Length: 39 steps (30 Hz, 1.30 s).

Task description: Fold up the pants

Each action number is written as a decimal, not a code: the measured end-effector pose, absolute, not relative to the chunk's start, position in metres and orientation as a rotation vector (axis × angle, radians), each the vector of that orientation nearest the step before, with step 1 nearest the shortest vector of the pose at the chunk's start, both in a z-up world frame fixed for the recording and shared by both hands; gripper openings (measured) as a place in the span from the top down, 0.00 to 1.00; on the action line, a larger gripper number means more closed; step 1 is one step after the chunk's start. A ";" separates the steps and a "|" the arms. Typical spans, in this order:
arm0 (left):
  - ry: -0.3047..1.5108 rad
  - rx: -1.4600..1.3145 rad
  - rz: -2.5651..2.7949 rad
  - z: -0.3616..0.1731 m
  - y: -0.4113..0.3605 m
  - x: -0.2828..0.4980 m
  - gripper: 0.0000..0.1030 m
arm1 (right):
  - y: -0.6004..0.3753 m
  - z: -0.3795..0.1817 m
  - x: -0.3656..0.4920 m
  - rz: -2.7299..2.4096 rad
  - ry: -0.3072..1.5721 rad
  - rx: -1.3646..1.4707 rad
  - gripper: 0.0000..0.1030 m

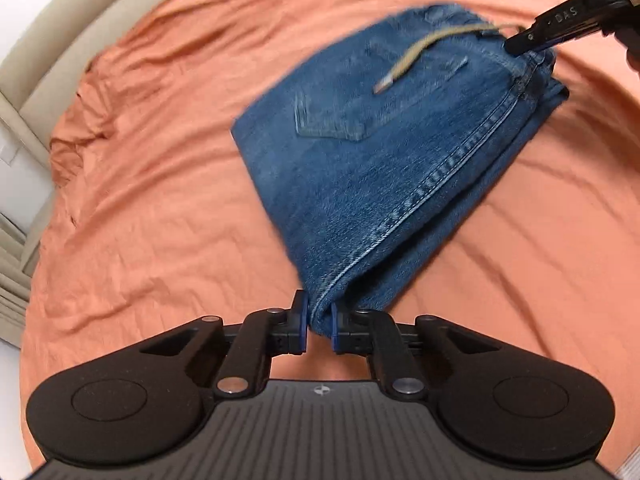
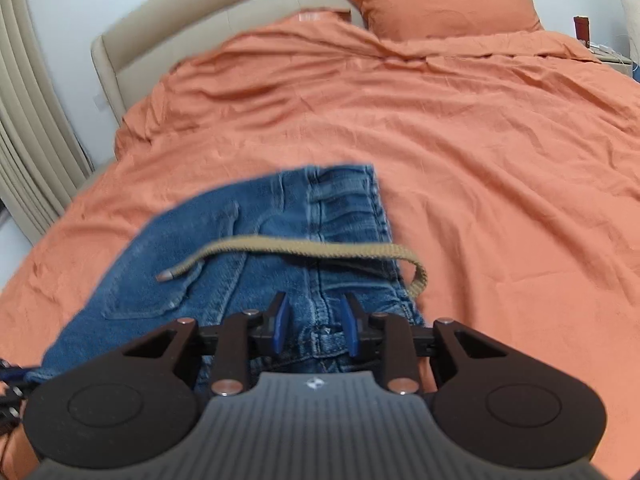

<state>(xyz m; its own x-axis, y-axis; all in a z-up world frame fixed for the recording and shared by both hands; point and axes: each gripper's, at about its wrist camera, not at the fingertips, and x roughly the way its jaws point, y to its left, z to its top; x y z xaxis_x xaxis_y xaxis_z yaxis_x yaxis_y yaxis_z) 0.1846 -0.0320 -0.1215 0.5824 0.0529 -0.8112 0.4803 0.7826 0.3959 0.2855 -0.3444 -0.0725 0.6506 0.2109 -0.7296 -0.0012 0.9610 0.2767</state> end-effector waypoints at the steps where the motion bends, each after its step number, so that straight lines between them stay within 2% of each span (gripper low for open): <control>1: 0.952 0.651 -0.267 -0.130 -0.033 0.187 0.90 | -0.343 -0.076 0.287 0.124 0.875 0.252 0.79; 5: 1.030 0.611 -0.241 -0.159 -0.033 0.200 0.90 | -0.339 -0.093 0.289 0.135 0.919 0.208 0.80; 13: 1.101 0.554 -0.253 -0.148 -0.027 0.206 0.88 | -0.337 -0.102 0.287 0.139 0.924 0.171 0.80; 15: 1.133 0.505 -0.276 -0.139 -0.021 0.205 0.84 | -0.336 -0.098 0.285 0.134 0.929 0.165 0.80; 16: 1.139 0.493 -0.279 -0.135 -0.016 0.203 0.78 | -0.337 -0.095 0.282 0.131 0.931 0.167 0.80; 20: 1.107 0.414 -0.323 -0.108 0.000 0.192 0.74 | -0.338 -0.073 0.272 0.123 0.905 0.163 0.77; 22: 1.074 0.336 -0.338 -0.091 0.008 0.195 0.68 | -0.340 -0.059 0.267 0.112 0.868 0.169 0.67; 27: 0.941 0.186 -0.311 -0.057 0.011 0.231 0.68 | -0.345 -0.036 0.272 0.107 0.811 0.215 0.67; 29: 0.900 0.170 -0.295 -0.051 0.006 0.251 0.68 | -0.343 -0.030 0.284 0.116 0.812 0.213 0.68; 32: 0.857 0.131 -0.280 -0.053 -0.001 0.285 0.68 | -0.332 -0.024 0.311 0.132 0.817 0.116 0.75; 36: 0.839 0.070 -0.267 -0.069 -0.003 0.323 0.68 | -0.321 -0.032 0.353 0.163 0.836 0.030 0.77; 39: 0.863 0.019 -0.270 -0.088 -0.003 0.343 0.68 | -0.318 -0.047 0.384 0.150 0.874 -0.004 0.84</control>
